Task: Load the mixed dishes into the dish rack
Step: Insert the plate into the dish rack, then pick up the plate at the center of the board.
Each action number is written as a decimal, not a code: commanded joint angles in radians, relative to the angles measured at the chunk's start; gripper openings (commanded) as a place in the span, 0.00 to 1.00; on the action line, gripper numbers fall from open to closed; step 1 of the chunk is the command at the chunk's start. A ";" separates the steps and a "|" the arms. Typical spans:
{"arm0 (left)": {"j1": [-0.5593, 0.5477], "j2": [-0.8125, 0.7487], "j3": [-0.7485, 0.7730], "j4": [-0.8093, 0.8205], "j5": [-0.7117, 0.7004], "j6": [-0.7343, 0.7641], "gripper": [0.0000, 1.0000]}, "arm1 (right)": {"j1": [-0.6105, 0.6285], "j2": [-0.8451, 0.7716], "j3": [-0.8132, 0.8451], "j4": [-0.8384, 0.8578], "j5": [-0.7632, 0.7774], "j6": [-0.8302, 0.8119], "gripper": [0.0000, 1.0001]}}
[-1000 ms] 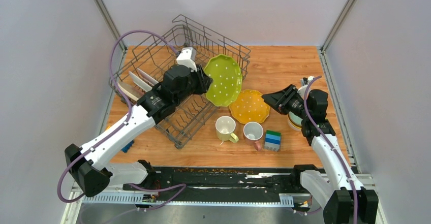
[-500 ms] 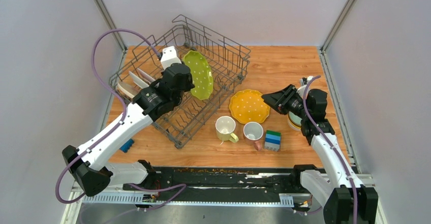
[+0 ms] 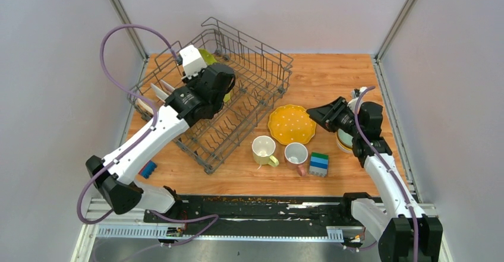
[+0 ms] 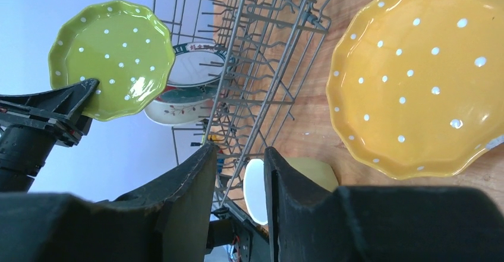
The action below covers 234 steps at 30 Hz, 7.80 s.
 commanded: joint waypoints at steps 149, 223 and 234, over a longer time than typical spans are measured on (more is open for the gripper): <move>0.327 0.557 0.493 -0.696 -0.020 -0.495 0.81 | 0.030 0.135 0.223 -0.136 0.198 -0.222 0.68; 0.328 -0.214 -0.360 0.536 1.250 0.389 1.00 | 0.091 0.650 0.273 -0.280 0.467 -0.341 0.51; 0.328 -0.169 -0.345 0.537 1.276 0.383 1.00 | 0.114 0.738 0.319 -0.312 0.602 -0.395 0.36</move>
